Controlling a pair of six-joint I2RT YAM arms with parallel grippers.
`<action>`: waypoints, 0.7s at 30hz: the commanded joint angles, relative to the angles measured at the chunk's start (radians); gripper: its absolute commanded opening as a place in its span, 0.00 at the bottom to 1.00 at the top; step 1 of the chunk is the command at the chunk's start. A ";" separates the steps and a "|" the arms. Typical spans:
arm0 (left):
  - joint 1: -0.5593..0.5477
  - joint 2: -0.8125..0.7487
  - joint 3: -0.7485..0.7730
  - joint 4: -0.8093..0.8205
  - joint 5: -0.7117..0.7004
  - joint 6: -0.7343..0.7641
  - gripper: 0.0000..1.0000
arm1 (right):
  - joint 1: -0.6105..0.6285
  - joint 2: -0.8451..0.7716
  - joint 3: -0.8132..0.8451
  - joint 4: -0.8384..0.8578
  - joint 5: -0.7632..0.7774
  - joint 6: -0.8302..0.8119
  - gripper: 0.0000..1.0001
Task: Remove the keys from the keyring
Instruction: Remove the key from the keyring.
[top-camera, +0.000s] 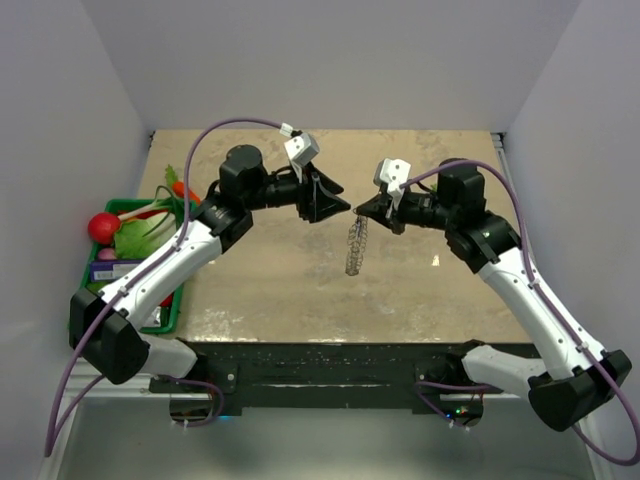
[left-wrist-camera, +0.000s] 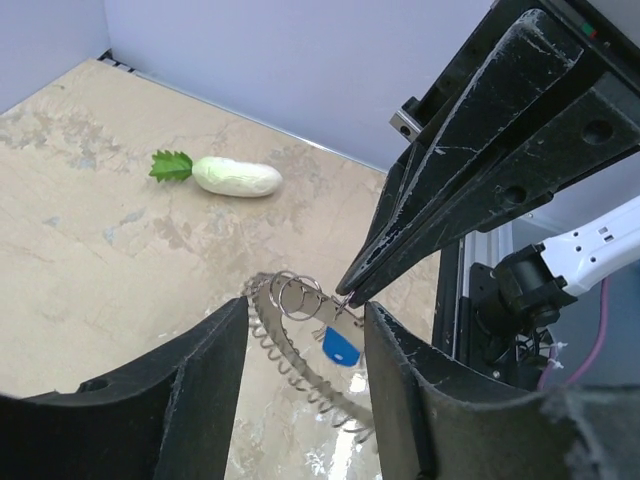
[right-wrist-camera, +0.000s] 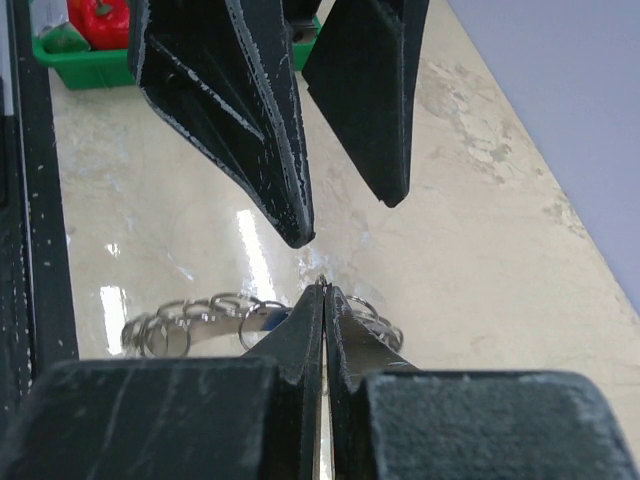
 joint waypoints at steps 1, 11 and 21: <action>0.007 -0.037 0.034 0.020 0.068 0.044 0.55 | 0.005 -0.006 0.088 -0.060 -0.029 -0.104 0.00; 0.005 -0.019 0.000 0.080 0.227 0.072 0.47 | 0.005 -0.007 0.122 -0.118 -0.108 -0.147 0.00; -0.042 -0.003 0.003 0.035 0.229 0.145 0.34 | 0.005 0.002 0.142 -0.109 -0.167 -0.116 0.00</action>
